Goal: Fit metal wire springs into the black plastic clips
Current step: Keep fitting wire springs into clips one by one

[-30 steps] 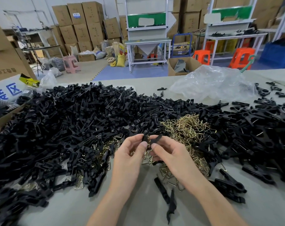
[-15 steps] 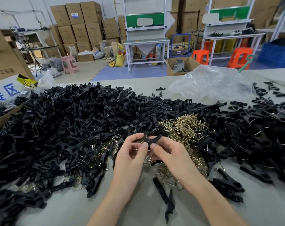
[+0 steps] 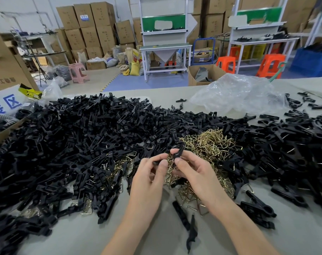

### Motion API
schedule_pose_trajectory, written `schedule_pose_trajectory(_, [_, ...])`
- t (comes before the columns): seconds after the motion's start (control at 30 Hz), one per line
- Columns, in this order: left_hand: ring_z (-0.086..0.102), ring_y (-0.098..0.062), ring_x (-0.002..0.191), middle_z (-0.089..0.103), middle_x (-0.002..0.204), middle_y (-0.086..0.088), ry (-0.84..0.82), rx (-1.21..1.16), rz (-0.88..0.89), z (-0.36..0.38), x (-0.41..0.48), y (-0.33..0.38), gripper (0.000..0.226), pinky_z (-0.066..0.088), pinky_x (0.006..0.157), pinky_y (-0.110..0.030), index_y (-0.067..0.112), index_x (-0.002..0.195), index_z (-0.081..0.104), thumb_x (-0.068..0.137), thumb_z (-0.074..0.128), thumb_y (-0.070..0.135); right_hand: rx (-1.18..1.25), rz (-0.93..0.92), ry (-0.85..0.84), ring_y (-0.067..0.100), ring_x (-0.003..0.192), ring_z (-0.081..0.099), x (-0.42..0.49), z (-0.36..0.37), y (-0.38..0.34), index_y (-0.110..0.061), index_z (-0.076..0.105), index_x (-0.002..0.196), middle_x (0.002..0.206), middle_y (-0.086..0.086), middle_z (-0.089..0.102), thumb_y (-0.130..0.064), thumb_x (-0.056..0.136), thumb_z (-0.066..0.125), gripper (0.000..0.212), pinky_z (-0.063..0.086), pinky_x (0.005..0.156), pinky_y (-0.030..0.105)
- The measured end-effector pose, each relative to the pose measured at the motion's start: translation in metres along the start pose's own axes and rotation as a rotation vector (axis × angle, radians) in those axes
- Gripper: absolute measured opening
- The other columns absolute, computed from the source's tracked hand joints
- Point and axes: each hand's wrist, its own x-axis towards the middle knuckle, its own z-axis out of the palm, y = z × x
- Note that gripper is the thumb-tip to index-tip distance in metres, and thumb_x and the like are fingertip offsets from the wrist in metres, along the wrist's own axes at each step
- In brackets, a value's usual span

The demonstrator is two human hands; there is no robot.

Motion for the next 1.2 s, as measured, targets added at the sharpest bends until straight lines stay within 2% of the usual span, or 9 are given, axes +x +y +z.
schedule_pose_trajectory(0.07, [0.065, -0.001, 0.083, 0.065, 0.101, 0.013, 0.002, -0.019, -0.026, -0.0014, 0.001, -0.0007, 0.023, 0.048, 0.071, -0.013, 0.039, 0.116, 0.065, 0.098, 0.05, 0.041, -0.021, 0.009, 0.016, 0.004, 0.093, 0.071, 0.0009, -0.0017, 0.0009, -0.041, 0.074, 0.112, 0.106, -0.016, 0.074, -0.018, 0.102, 0.061, 0.029, 0.058, 0.096, 0.037])
schedule_pose_trajectory(0.23, [0.065, 0.0, 0.075, 0.069, 0.087, 0.018, -0.01, -0.07, -0.072, -0.002, 0.0036, -0.0012, 0.034, 0.049, 0.063, -0.011, 0.038, 0.133, 0.052, 0.1, 0.055, 0.031, -0.009, 0.049, -0.001, 0.014, 0.096, 0.075, 0.0003, -0.0022, 0.0011, -0.038, 0.075, 0.114, 0.109, -0.009, 0.076, -0.021, 0.099, 0.065, 0.024, 0.059, 0.095, 0.042])
schedule_pose_trajectory(0.37, [0.062, 0.0, 0.084, 0.066, 0.09, 0.019, 0.002, -0.047, -0.059, -0.0036, 0.0046, -0.0014, 0.046, 0.049, 0.078, -0.015, 0.043, 0.141, 0.047, 0.095, 0.052, 0.044, -0.018, 0.058, -0.025, 0.013, 0.096, 0.075, -0.0003, -0.0011, -0.0006, -0.037, 0.075, 0.113, 0.11, -0.012, 0.076, -0.019, 0.098, 0.067, 0.025, 0.06, 0.091, 0.039])
schedule_pose_trajectory(0.47, [0.056, 0.007, 0.07, 0.066, 0.085, 0.024, -0.007, -0.054, -0.037, -0.0043, 0.0037, 0.001, 0.042, 0.044, 0.066, -0.008, 0.05, 0.137, 0.046, 0.096, 0.05, 0.042, -0.043, 0.035, -0.052, 0.009, 0.092, 0.074, -0.0014, 0.0002, -0.0033, -0.037, 0.072, 0.113, 0.105, -0.014, 0.077, -0.014, 0.097, 0.067, 0.028, 0.061, 0.085, 0.029])
schedule_pose_trajectory(0.6, [0.064, 0.003, 0.084, 0.067, 0.1, 0.025, -0.01, -0.097, -0.039, -0.0054, 0.0035, 0.0018, 0.036, 0.046, 0.073, -0.007, 0.048, 0.132, 0.054, 0.1, 0.055, 0.031, -0.079, 0.029, -0.095, 0.008, 0.094, 0.074, -0.0032, 0.0008, -0.0046, -0.038, 0.071, 0.115, 0.105, -0.014, 0.077, -0.016, 0.097, 0.067, 0.028, 0.058, 0.081, 0.021])
schedule_pose_trajectory(0.67, [0.065, -0.001, 0.087, 0.068, 0.1, 0.023, -0.01, -0.098, -0.04, -0.0059, 0.0038, 0.0023, 0.036, 0.047, 0.075, -0.009, 0.044, 0.134, 0.056, 0.1, 0.055, 0.03, -0.096, 0.034, -0.1, 0.008, 0.094, 0.074, -0.0032, 0.0009, -0.0046, -0.038, 0.071, 0.116, 0.106, -0.014, 0.077, -0.018, 0.098, 0.067, 0.027, 0.059, 0.082, 0.022])
schedule_pose_trajectory(0.8, [0.064, 0.007, 0.091, 0.068, 0.1, 0.026, -0.007, -0.093, -0.037, -0.0058, 0.004, 0.0034, 0.032, 0.043, 0.077, -0.005, 0.045, 0.127, 0.057, 0.101, 0.055, 0.027, -0.127, 0.044, -0.101, 0.009, 0.091, 0.074, -0.0024, -0.0001, -0.0033, -0.037, 0.071, 0.119, 0.105, -0.014, 0.077, -0.02, 0.098, 0.067, 0.027, 0.06, 0.083, 0.026])
schedule_pose_trajectory(1.03, [0.059, 0.005, 0.074, 0.066, 0.087, 0.023, 0.009, -0.106, -0.043, -0.005, 0.0059, 0.0026, 0.027, 0.046, 0.069, -0.011, 0.048, 0.114, 0.059, 0.099, 0.057, 0.025, -0.133, 0.045, -0.118, 0.011, 0.088, 0.074, -0.0022, -0.0014, -0.0019, -0.037, 0.072, 0.117, 0.103, -0.011, 0.078, -0.022, 0.098, 0.067, 0.025, 0.06, 0.082, 0.025])
schedule_pose_trajectory(1.2, [0.063, 0.001, 0.078, 0.068, 0.088, 0.018, -0.001, -0.145, -0.045, -0.005, 0.0057, 0.0022, 0.027, 0.05, 0.072, -0.015, 0.043, 0.118, 0.062, 0.099, 0.058, 0.025, -0.141, 0.057, -0.128, 0.015, 0.091, 0.075, -0.0022, -0.0016, 0.0, -0.039, 0.072, 0.119, 0.107, -0.01, 0.077, -0.026, 0.098, 0.067, 0.025, 0.06, 0.09, 0.038])
